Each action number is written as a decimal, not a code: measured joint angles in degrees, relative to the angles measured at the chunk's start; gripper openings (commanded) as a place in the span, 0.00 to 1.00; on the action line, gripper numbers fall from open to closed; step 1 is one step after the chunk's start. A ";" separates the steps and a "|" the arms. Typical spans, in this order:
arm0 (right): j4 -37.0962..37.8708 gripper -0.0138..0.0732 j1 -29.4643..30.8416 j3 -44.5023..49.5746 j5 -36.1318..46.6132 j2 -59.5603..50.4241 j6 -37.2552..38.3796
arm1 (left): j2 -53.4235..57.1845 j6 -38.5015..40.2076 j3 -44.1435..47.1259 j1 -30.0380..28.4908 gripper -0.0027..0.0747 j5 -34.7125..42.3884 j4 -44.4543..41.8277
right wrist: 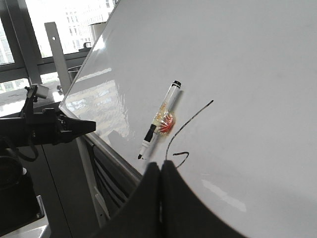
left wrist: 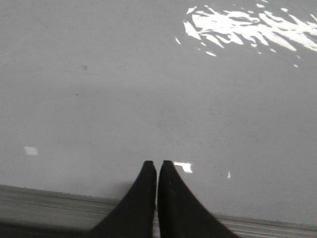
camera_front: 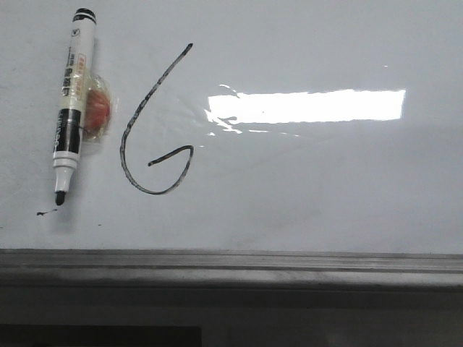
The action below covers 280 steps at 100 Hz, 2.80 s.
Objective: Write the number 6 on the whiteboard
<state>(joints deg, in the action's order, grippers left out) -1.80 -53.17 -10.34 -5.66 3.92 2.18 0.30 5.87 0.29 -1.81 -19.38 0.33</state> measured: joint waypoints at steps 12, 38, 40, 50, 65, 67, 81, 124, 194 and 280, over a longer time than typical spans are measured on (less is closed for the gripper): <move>0.00 0.08 0.00 0.00 0.00 0.00 0.00 | 0.00 0.00 0.00 0.00 0.01 0.00 -0.33; 0.00 0.08 0.00 0.00 0.00 0.00 0.00 | 0.00 0.13 0.00 0.00 0.01 0.00 -0.33; 0.00 0.09 0.00 0.00 -0.12 0.00 0.00 | 0.00 0.13 0.00 0.00 0.01 0.00 -0.33; 0.00 0.08 0.00 0.00 -0.41 0.00 0.00 | 0.00 0.13 0.00 0.00 0.01 0.00 -0.33; 0.00 0.09 0.09 0.00 -0.41 0.00 0.00 | 0.00 0.26 0.00 0.00 0.01 0.00 -0.33; 0.00 0.09 0.20 0.00 -0.41 0.00 0.00 | 0.00 0.26 0.00 0.00 0.01 0.00 -0.33; 0.48 0.09 1.06 0.18 -0.41 0.00 0.00 | 0.00 0.26 0.00 0.00 0.01 0.00 -0.33; 1.80 0.08 19.23 0.31 -0.41 0.00 0.00 | 0.00 0.26 0.00 0.00 0.01 0.00 -0.33; 2.61 0.09 56.13 10.79 -0.30 -2.09 2.16 | 0.00 0.26 0.00 0.00 0.01 -0.02 -0.33; 3.45 0.09 56.13 11.11 -12.72 -4.50 2.30 | 0.00 0.26 0.00 0.00 0.01 -0.13 -0.33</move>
<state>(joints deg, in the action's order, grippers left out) 1.65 2.96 0.77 -18.38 -0.58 4.48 0.30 6.13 0.29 -1.81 -19.51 0.00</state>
